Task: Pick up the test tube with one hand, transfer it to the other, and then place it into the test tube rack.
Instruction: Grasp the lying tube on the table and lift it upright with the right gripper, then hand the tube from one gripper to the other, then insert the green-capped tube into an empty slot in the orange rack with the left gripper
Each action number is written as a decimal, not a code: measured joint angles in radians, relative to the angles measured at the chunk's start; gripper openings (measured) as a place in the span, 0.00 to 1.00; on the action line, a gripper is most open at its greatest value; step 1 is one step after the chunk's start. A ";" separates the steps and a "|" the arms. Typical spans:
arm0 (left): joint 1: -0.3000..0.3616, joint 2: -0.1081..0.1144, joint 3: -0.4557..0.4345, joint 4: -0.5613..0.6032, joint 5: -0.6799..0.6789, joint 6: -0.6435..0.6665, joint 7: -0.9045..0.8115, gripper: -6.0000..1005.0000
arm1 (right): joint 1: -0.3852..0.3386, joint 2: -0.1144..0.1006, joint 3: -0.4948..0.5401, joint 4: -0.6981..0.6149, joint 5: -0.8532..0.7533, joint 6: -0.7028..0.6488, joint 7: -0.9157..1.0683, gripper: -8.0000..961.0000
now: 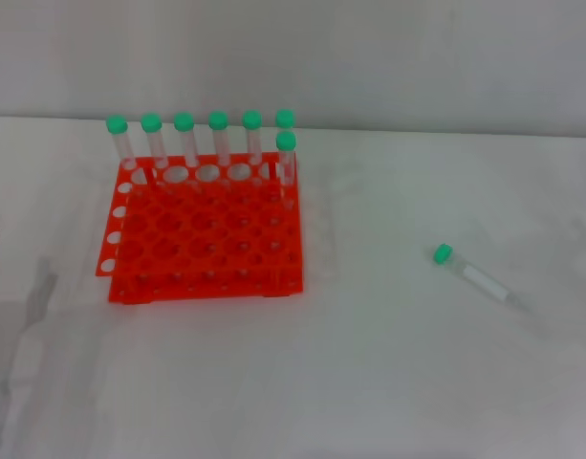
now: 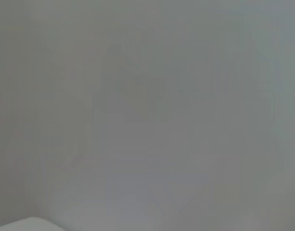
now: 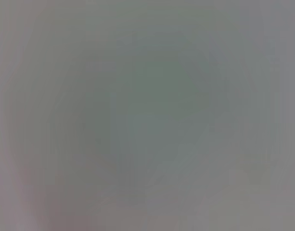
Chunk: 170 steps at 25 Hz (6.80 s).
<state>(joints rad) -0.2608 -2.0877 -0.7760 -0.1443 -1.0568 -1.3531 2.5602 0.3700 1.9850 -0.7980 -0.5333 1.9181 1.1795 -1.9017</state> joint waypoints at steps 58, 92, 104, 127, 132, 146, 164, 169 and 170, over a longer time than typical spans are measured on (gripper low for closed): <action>-0.051 0.003 -0.006 -0.014 0.000 0.003 -0.026 0.87 | 0.518 0.035 -0.767 -0.380 -1.486 0.109 1.470 0.37; -0.150 0.017 0.007 -0.004 0.473 -0.183 -0.018 0.87 | -0.022 0.028 -0.207 -0.045 -0.062 0.019 -0.223 0.21; -0.279 0.014 0.008 -0.017 0.785 -0.172 -0.054 0.87 | 0.093 0.044 -0.250 0.316 0.085 0.193 -0.552 0.21; -0.390 0.008 0.007 -0.176 0.966 0.141 -0.118 0.86 | 0.130 0.043 -0.406 0.313 0.090 0.254 -0.592 0.21; -0.384 0.005 -0.002 -0.183 0.968 0.145 -0.095 0.86 | 0.134 0.043 -0.417 0.313 0.089 0.252 -0.594 0.21; -0.382 0.001 -0.005 -0.189 0.965 0.148 -0.068 0.24 | 0.147 0.041 -0.443 0.312 0.090 0.239 -0.605 0.22; -0.293 0.004 -0.079 -0.202 0.908 0.098 0.014 0.22 | 0.099 0.027 -0.401 0.292 0.098 0.186 -0.564 0.44; -0.153 0.003 -0.261 -0.200 0.901 0.009 0.085 0.22 | 0.035 0.023 -0.255 0.278 0.098 0.126 -0.573 0.53; -0.125 0.002 -0.305 -0.199 0.891 0.003 0.089 0.22 | 0.017 0.025 -0.189 0.277 0.099 0.116 -0.575 0.55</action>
<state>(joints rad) -0.3857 -2.0861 -1.0810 -0.3431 -0.1654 -1.3505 2.6496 0.3874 2.0098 -0.9874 -0.2560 2.0169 1.2951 -2.4764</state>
